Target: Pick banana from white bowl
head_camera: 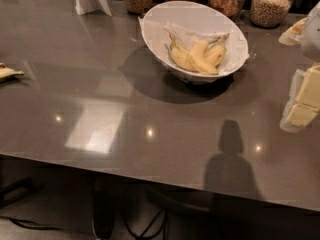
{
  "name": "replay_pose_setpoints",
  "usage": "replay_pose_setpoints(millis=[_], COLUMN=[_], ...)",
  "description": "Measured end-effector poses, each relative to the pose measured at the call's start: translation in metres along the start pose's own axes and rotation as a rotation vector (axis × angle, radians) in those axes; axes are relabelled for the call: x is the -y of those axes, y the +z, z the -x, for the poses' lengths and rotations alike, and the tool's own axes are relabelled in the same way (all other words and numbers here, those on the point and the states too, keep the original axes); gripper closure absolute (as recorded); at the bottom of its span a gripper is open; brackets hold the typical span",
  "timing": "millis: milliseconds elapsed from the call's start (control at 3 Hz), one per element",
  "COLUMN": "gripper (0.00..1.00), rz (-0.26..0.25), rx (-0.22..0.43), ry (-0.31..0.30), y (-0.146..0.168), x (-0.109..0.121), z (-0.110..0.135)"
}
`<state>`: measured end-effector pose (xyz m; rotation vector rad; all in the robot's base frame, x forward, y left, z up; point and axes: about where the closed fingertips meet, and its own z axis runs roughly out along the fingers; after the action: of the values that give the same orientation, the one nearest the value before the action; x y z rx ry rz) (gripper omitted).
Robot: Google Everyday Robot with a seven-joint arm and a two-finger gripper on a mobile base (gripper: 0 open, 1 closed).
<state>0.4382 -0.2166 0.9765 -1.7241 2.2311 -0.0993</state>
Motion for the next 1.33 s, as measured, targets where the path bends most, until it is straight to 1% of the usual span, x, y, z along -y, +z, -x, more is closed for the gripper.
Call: replay_pose_setpoints(millis=[333, 667, 1000, 1333], gripper=[0.00, 0.00, 0.00, 0.00], rz=[0.000, -0.016, -0.059, -0.124], rx=[0.000, 0.031, 0.124, 0.215], ry=[0.000, -0.001, 0.048, 0.119], y=[0.000, 0.001, 0.008, 0.018], x=[0.000, 0.005, 0.020, 0.049], z=[0.000, 0.006, 0.017, 0.038])
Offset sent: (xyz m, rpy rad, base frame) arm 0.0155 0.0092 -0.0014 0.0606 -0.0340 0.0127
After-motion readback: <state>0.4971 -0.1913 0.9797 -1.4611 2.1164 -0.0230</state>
